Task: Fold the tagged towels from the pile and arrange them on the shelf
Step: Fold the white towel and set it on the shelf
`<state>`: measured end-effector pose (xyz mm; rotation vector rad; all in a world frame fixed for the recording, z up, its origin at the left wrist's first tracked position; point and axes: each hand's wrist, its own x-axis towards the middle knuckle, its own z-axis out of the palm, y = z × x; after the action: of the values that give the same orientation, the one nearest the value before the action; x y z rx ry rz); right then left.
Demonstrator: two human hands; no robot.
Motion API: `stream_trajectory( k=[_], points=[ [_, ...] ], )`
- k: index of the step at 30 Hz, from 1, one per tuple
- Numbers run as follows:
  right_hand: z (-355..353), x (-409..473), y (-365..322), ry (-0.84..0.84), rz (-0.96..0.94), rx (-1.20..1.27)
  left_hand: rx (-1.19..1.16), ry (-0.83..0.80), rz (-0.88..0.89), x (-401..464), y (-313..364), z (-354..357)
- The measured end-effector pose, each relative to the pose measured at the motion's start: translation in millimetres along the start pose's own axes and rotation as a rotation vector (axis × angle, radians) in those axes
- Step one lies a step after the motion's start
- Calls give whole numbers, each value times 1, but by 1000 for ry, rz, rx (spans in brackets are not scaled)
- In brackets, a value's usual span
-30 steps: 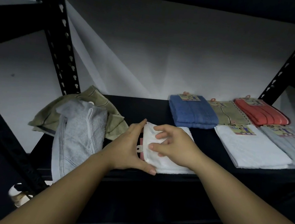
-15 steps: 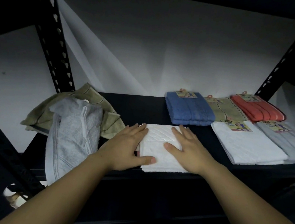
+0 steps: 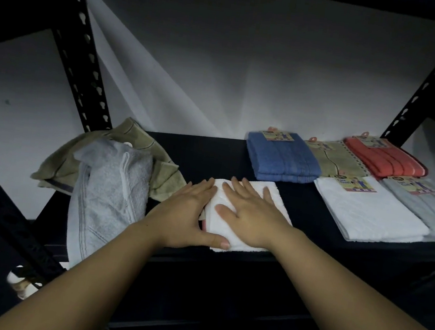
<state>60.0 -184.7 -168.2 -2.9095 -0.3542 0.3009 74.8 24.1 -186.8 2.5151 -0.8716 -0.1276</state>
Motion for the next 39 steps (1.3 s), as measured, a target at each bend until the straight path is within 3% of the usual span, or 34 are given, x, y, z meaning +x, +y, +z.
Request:
stream_trajectory(
  k=[12, 16, 19, 22, 26, 30, 32, 35, 39],
  points=[
    [-5, -18, 40, 22, 138, 7, 8, -5, 2, 1, -1, 0],
    [-3, -37, 12, 186, -46, 47, -256, 133, -30, -1, -5, -1],
    [13, -56, -7, 116, -157, 14, -410, 280, -66, -1, -9, -2],
    [34, -61, 4, 172, -204, -78, -394, 221, -50, 1, -10, -2],
    [37, -70, 21, 321, -262, 321, -369, 90, 3, -2, -9, -2],
    [16, -87, 21, 462, -172, 796, -303, 26, 93, 1, -13, -4],
    [4, -93, 21, 505, -128, 888, -329, 41, 128, 4, -11, -4],
    [-10, -100, 26, 565, -60, 995, -572, 59, 109, 7, 10, -6],
    [-26, -105, 45, 730, 93, 893, -868, 228, 26, 18, 54, -9]
  ],
)
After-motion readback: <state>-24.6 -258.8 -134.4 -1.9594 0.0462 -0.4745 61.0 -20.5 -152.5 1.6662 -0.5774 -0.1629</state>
